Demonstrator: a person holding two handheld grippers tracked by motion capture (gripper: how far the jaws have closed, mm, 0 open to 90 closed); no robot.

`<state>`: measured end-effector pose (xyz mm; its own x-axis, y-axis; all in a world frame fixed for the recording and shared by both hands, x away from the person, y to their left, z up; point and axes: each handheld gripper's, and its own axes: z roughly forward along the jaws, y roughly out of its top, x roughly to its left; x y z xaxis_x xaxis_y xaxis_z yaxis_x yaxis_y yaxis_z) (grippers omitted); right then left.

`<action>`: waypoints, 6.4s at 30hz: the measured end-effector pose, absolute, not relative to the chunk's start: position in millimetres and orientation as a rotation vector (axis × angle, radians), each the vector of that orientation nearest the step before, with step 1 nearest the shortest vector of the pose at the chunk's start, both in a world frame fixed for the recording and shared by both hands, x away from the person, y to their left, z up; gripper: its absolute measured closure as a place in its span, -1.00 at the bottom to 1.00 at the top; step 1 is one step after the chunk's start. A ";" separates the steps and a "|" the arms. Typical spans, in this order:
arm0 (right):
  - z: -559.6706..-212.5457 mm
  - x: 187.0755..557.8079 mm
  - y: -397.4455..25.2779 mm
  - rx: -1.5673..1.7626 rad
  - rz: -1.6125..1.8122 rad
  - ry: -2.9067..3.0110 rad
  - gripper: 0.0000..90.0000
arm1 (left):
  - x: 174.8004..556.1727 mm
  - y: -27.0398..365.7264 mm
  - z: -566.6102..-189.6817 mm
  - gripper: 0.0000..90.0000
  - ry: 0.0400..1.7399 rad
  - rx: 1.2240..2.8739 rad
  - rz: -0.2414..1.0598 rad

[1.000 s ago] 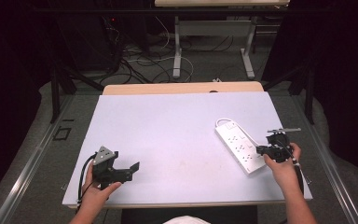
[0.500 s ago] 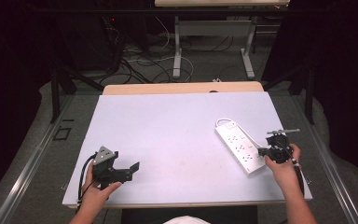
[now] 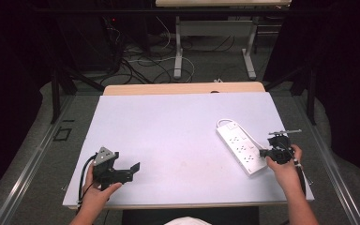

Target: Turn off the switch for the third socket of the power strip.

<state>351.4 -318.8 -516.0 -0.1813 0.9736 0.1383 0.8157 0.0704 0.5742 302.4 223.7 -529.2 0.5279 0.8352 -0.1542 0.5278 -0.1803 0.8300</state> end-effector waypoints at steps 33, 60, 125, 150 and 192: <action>-517.2 351.3 -315.3 1.782 0.806 2.084 1.00 | 301.6 224.6 -528.3 -0.95 1.128 1.850 0.424; -518.4 349.1 -316.9 1.770 0.795 2.112 0.95 | 302.0 225.1 -528.4 -0.95 1.129 1.856 0.427; -473.0 325.0 -242.8 1.363 1.066 2.219 -0.23 | 303.2 230.3 -528.8 -0.94 1.160 1.817 0.424; -485.6 302.7 -203.2 1.269 1.157 2.149 -1.00 | 302.7 228.3 -529.5 -0.94 1.156 1.825 0.416; -543.6 293.6 -170.6 1.022 1.208 2.262 -1.00 | 301.9 219.9 -531.9 -0.94 1.119 1.869 0.394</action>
